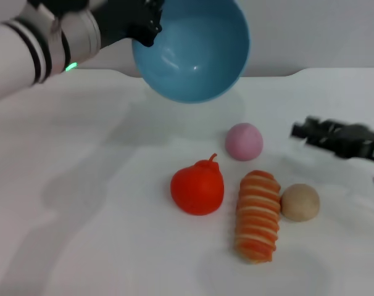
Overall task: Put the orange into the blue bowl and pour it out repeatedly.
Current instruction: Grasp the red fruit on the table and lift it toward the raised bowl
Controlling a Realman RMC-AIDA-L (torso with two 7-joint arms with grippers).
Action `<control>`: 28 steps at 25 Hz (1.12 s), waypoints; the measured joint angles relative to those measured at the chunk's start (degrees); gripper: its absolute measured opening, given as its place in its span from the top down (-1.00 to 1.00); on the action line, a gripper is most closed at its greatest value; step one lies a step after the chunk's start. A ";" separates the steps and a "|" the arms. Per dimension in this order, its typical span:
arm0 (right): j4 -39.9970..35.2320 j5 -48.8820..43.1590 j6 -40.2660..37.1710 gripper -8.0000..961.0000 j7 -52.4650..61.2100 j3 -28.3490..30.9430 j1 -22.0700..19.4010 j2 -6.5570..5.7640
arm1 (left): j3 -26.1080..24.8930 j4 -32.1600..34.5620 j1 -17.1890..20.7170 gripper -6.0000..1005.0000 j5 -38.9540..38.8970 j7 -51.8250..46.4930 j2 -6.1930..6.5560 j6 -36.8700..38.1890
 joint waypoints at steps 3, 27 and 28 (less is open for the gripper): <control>-0.96 -10.05 1.10 -0.21 5.32 -0.10 4.36 0.94 | -5.08 -2.58 -4.69 0.99 0.10 -4.73 0.06 7.98; 14.96 -13.73 15.75 -0.15 9.68 -18.74 22.26 2.57 | -4.05 -4.74 -5.77 0.99 0.03 -5.96 0.02 8.44; 15.20 -13.39 15.96 -0.14 9.68 -19.16 22.27 2.59 | -4.02 -4.80 -5.84 0.99 0.03 -5.96 0.02 8.37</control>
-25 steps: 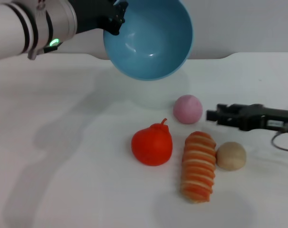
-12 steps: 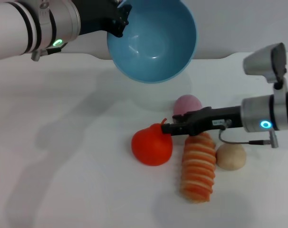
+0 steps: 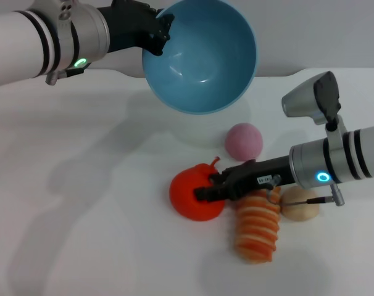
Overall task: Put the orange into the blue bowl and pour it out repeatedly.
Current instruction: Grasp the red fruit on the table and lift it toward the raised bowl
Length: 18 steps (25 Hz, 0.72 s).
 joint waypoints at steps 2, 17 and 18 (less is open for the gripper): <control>0.39 0.48 0.19 -0.14 -0.26 -1.05 0.01 0.01 | 0.02 -0.18 -0.17 0.99 0.00 0.00 0.01 -0.04; -2.19 0.68 0.14 0.26 -0.68 -6.28 -0.35 0.12 | 0.18 -0.93 -0.17 0.99 -0.04 0.24 0.14 -0.15; -2.20 0.72 -0.03 0.35 -0.70 -6.40 -0.34 0.11 | 0.17 -0.96 -0.17 0.99 -0.05 0.34 0.13 -0.16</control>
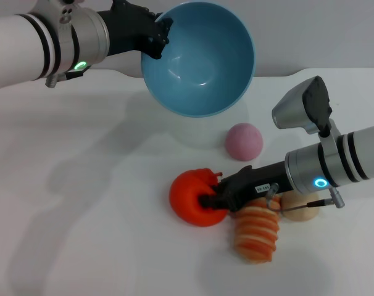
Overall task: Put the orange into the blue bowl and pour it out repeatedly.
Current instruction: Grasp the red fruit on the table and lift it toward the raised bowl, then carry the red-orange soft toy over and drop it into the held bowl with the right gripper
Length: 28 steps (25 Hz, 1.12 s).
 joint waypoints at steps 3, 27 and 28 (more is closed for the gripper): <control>-0.73 0.04 -0.73 0.54 -0.31 -1.01 0.03 -0.06 | -0.44 0.01 -0.08 0.99 -0.01 0.11 -0.01 0.16; -37.90 15.99 -29.43 0.94 -5.04 11.97 -18.14 -0.91 | -4.25 -0.22 -6.70 0.99 12.75 -9.19 0.00 25.33; -37.94 16.22 -30.29 0.93 -5.06 13.02 -18.15 -0.96 | -4.31 -0.84 -7.13 0.99 13.43 -9.66 0.01 26.46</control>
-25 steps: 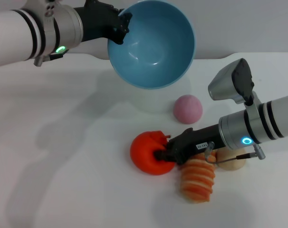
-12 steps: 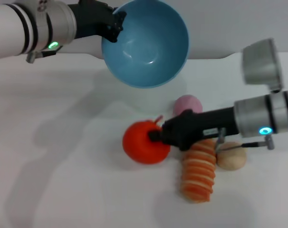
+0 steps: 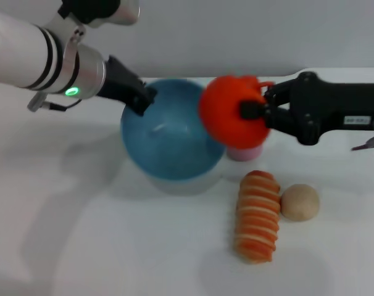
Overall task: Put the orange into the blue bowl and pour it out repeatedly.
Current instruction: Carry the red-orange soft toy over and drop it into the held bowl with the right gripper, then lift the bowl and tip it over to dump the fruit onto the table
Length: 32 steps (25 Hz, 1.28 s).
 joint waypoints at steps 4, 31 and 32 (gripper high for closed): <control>0.21 0.16 -0.67 0.93 -0.09 1.68 0.05 -0.07 | 0.32 -1.42 -1.02 0.99 1.16 -1.15 -0.11 3.15; 10.88 -3.06 6.79 0.05 -9.77 11.38 0.49 -0.06 | 3.84 -3.69 -1.42 0.99 0.10 -1.42 -0.17 0.43; 10.98 -1.86 7.26 -0.05 -12.34 12.40 -0.62 -0.01 | 3.84 -3.86 -1.29 0.99 0.14 -1.33 -0.14 -0.25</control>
